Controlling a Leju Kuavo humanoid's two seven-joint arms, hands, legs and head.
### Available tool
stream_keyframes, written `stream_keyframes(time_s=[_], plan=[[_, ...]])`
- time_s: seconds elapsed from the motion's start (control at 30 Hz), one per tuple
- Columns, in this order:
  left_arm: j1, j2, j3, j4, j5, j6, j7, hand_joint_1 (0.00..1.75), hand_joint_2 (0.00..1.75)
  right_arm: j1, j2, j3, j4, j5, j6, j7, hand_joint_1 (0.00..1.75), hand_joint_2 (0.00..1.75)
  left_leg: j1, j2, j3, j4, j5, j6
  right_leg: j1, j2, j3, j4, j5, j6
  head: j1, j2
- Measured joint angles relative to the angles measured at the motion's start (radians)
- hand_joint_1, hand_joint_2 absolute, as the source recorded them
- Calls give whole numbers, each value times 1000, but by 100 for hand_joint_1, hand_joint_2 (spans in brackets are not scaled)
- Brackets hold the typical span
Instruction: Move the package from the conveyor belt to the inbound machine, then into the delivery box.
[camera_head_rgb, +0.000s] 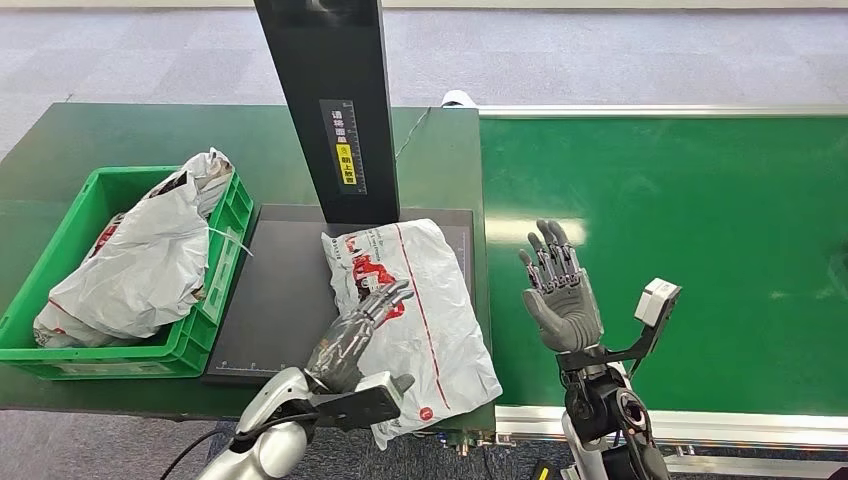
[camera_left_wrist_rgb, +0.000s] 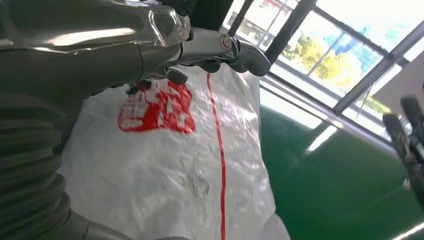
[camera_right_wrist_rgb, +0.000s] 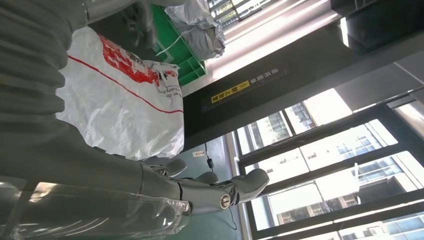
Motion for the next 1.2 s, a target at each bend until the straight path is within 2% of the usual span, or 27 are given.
stream_keyframes(time_s=[0.23, 0.57, 0.83, 0.97, 1.17, 1.2], plan=[[-50, -20, -100, 152, -40, 35, 26, 0, 175, -6, 30, -16, -1, 8, 2, 16, 0, 175, 0, 0, 0, 0, 0, 0, 0, 0, 0, 0, 0, 0, 0, 0], [-96, -38, -155, 287, -76, 47, 40, 0, 175, -14, 42, -21, 0, 17, 12, 22, 0, 175, 0, 0, 1, 0, 0, 0, 0, 0, 2, 0, 0, 0, 0, 0], [-115, -45, -159, 356, -71, 74, 14, 0, 175, -38, 55, -20, 16, 24, 19, 20, 0, 175, 0, -1, 4, 0, 0, 0, 0, 0, 5, 0, 0, 0, 0, 0], [-119, -45, -159, 367, -71, 73, 0, 16, 175, -41, 55, -19, 22, 22, 19, 16, 0, 175, 0, -1, 6, 0, 0, 0, 0, 0, 7, 0, 0, 0, 0, 0], [-123, -45, -165, 377, -73, 73, -4, 16, 175, -41, 55, -18, 23, 18, 20, 14, 0, 175, 0, -2, 7, 0, 0, 0, 0, -1, 9, 0, 0, 0, 0, 0], [-123, -45, -165, 377, -73, 73, -4, 46, 175, -41, 55, -18, 23, 18, 20, 14, 0, 175, 0, -2, 7, 0, 0, 0, 0, -1, 9, 0, 0, 0, 0, 0]])
